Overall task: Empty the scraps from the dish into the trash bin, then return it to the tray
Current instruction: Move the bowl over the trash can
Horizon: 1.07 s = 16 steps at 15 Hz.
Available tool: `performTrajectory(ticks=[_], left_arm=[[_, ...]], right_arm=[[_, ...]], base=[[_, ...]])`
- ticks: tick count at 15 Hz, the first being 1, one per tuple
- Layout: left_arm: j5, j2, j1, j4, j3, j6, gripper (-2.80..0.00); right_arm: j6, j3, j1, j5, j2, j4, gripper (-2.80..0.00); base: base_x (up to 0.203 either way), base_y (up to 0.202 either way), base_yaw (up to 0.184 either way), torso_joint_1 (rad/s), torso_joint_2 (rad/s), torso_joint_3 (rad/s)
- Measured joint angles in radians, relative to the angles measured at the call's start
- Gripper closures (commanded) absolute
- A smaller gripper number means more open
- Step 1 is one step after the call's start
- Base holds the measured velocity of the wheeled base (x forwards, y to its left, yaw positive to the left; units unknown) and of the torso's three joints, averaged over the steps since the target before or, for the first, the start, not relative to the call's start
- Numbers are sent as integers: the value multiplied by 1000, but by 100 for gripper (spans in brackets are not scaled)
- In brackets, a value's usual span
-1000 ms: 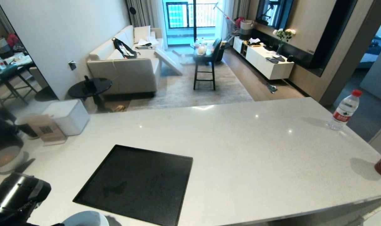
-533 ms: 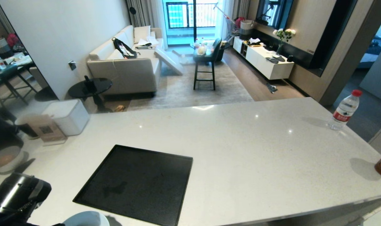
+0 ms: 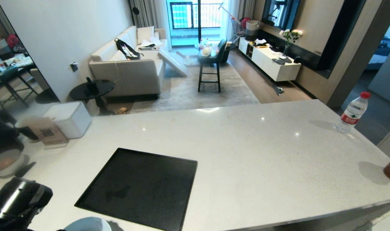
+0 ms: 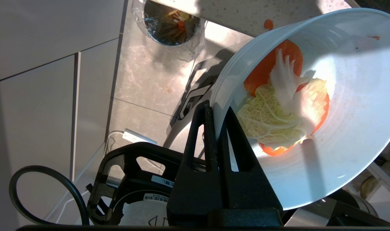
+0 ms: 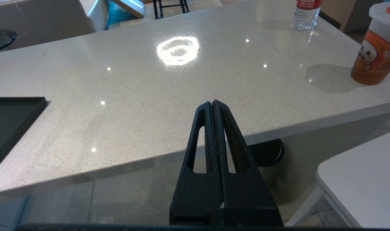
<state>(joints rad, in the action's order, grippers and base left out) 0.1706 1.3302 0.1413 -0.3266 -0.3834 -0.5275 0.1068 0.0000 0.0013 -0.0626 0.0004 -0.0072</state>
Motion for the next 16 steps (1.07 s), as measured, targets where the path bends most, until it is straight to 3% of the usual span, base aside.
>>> performTrajectory(ticks=[16], left_arm=[[-2, -1, 0, 1, -1, 0, 0]], right_arm=[[0, 0, 0, 0, 0, 0, 0]], base=[[0, 0, 0, 0, 0, 0]])
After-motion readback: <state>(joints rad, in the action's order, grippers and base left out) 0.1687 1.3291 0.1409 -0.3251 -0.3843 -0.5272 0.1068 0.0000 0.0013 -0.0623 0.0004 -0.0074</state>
